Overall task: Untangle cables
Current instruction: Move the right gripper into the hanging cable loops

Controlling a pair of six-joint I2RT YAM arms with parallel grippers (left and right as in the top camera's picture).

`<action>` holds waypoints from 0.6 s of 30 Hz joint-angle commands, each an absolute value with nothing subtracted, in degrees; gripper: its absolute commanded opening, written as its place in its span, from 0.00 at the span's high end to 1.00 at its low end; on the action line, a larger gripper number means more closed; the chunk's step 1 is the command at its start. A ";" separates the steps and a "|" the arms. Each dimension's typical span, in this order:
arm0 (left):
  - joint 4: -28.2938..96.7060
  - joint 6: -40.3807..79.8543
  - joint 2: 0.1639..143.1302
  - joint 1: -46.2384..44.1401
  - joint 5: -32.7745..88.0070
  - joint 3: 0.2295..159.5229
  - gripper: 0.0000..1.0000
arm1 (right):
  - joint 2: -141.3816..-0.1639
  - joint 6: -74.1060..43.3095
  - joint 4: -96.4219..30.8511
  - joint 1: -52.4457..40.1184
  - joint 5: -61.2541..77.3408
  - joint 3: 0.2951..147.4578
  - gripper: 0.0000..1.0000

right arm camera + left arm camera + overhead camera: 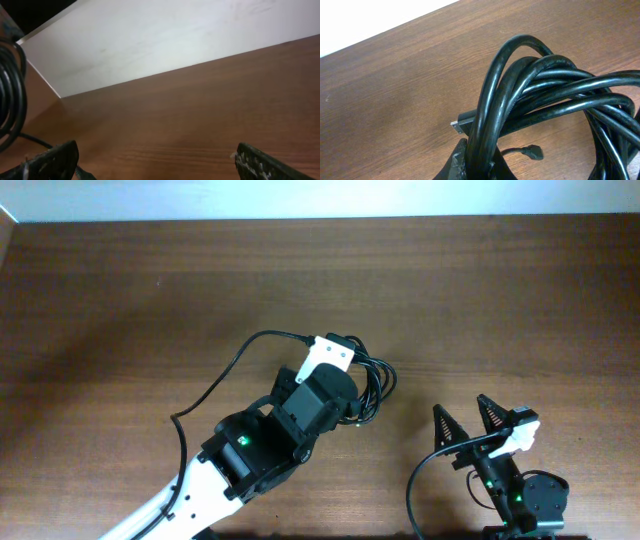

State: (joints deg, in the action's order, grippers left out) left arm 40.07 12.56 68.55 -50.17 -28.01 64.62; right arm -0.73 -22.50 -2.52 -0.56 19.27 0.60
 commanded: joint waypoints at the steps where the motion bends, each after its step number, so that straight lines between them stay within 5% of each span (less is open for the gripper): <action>1: 38.59 12.93 67.48 -50.09 -35.05 64.93 1.00 | -0.51 -23.03 0.27 -0.36 21.02 0.43 0.01; 4: 35.81 3.42 67.46 -50.09 -33.32 64.95 1.00 | -0.51 -22.26 -2.52 -0.34 25.28 6.90 0.01; 13: 30.85 -16.51 67.42 -50.09 -5.04 64.99 1.00 | -19.00 -6.72 -43.92 -0.36 25.74 42.83 0.01; 18: 31.03 -16.62 67.42 -50.11 7.22 64.99 1.00 | -29.34 -6.46 -47.24 -0.36 40.23 52.58 0.01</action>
State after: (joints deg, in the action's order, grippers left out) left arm 31.38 -15.09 68.55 -50.13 -3.07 64.62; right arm -27.49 -7.64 -46.76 -0.54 29.50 50.81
